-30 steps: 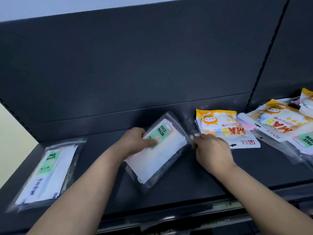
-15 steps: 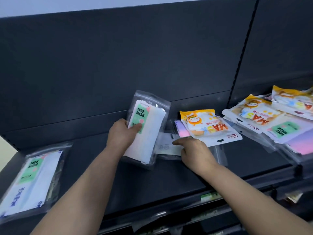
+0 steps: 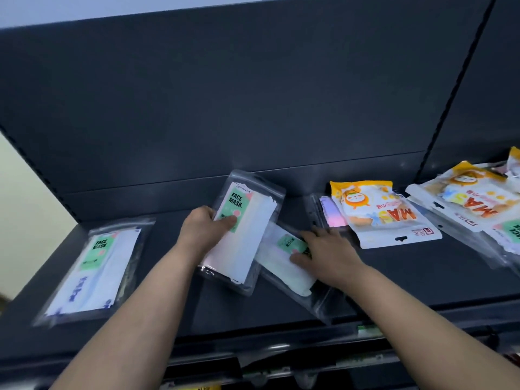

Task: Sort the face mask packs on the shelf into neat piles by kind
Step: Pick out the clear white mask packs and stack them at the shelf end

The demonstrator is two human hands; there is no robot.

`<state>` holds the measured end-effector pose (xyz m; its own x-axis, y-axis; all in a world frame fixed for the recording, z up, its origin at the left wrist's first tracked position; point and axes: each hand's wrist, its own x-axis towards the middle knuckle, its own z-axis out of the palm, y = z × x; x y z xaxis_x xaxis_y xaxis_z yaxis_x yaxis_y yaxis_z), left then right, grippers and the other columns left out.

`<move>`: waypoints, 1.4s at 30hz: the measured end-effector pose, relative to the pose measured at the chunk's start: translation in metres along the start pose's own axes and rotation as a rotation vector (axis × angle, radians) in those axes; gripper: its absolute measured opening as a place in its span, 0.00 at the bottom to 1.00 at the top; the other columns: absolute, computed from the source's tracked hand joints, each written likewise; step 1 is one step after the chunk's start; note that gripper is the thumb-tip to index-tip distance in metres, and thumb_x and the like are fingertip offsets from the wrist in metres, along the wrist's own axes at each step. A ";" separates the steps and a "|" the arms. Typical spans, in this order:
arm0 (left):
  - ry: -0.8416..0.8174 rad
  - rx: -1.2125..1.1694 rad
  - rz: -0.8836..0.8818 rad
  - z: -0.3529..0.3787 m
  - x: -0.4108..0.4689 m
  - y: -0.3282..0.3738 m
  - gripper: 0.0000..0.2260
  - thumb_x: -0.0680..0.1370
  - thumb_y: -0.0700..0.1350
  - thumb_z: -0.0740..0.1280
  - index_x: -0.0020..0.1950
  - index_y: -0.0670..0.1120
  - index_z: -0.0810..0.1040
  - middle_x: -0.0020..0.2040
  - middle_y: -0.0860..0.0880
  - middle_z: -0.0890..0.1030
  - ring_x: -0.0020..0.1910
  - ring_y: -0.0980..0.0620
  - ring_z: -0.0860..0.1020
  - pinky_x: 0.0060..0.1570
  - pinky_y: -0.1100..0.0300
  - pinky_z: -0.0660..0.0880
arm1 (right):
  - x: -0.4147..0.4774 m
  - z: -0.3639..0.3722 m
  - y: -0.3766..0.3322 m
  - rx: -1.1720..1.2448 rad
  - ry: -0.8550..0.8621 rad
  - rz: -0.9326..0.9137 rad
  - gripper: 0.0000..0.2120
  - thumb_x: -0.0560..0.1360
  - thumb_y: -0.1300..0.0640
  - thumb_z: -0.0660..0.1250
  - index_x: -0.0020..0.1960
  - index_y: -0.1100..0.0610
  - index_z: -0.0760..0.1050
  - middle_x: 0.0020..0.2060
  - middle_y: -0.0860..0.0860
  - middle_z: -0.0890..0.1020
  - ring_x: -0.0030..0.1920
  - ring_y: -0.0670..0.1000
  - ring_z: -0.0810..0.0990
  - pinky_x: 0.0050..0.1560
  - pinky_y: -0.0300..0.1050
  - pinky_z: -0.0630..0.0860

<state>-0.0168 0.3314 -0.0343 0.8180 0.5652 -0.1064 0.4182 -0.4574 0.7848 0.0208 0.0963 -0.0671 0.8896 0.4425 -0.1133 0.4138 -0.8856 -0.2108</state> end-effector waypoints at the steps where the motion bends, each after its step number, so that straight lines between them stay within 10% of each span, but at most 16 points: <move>1: 0.007 -0.023 -0.020 -0.002 0.001 -0.001 0.15 0.72 0.53 0.73 0.46 0.43 0.77 0.43 0.46 0.83 0.42 0.46 0.81 0.44 0.51 0.79 | 0.002 0.000 -0.003 -0.010 0.008 -0.004 0.28 0.75 0.39 0.60 0.69 0.52 0.65 0.65 0.54 0.71 0.65 0.59 0.66 0.61 0.54 0.68; 10: 0.073 -0.305 -0.048 -0.017 -0.008 -0.013 0.04 0.74 0.39 0.71 0.44 0.44 0.76 0.46 0.41 0.84 0.40 0.43 0.82 0.48 0.44 0.79 | 0.018 -0.011 0.003 0.396 0.062 0.047 0.27 0.75 0.53 0.67 0.71 0.51 0.63 0.64 0.53 0.73 0.63 0.54 0.73 0.51 0.43 0.70; 14: 0.274 -0.411 -0.026 -0.031 -0.011 -0.027 0.10 0.72 0.38 0.69 0.48 0.50 0.75 0.47 0.48 0.82 0.49 0.42 0.82 0.53 0.46 0.79 | 0.016 -0.013 -0.003 0.602 0.312 0.018 0.24 0.76 0.60 0.61 0.69 0.46 0.64 0.63 0.51 0.73 0.58 0.54 0.77 0.47 0.44 0.71; 19: 0.392 -0.312 -0.090 -0.064 -0.026 -0.050 0.25 0.73 0.37 0.65 0.66 0.56 0.68 0.46 0.52 0.80 0.46 0.46 0.80 0.51 0.51 0.78 | 0.019 -0.008 -0.036 0.713 0.259 -0.083 0.25 0.75 0.61 0.60 0.68 0.42 0.66 0.60 0.50 0.74 0.57 0.51 0.78 0.55 0.52 0.76; 28: 0.488 -0.446 -0.218 -0.162 -0.031 -0.116 0.22 0.73 0.34 0.64 0.66 0.49 0.75 0.53 0.48 0.83 0.43 0.48 0.82 0.40 0.59 0.77 | 0.033 -0.001 -0.135 0.788 0.200 -0.228 0.24 0.76 0.60 0.63 0.69 0.44 0.68 0.53 0.48 0.73 0.50 0.45 0.77 0.46 0.42 0.73; 33: 0.386 -0.002 -0.226 -0.176 -0.021 -0.139 0.24 0.71 0.41 0.66 0.67 0.50 0.75 0.57 0.48 0.82 0.49 0.46 0.82 0.53 0.56 0.78 | 0.043 0.012 -0.168 0.925 0.149 -0.169 0.24 0.75 0.61 0.64 0.68 0.42 0.69 0.58 0.52 0.77 0.52 0.48 0.80 0.51 0.49 0.80; 42: 0.344 0.515 -0.079 -0.193 0.002 -0.156 0.19 0.73 0.50 0.67 0.64 0.54 0.76 0.63 0.45 0.74 0.63 0.41 0.68 0.57 0.50 0.71 | 0.038 0.014 -0.218 1.186 0.047 -0.171 0.26 0.74 0.71 0.65 0.67 0.50 0.69 0.44 0.45 0.79 0.42 0.43 0.79 0.35 0.29 0.77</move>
<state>-0.1569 0.5360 -0.0387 0.6386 0.7605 0.1176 0.6792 -0.6288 0.3785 -0.0382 0.3077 -0.0390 0.8568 0.5145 0.0337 0.1132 -0.1239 -0.9858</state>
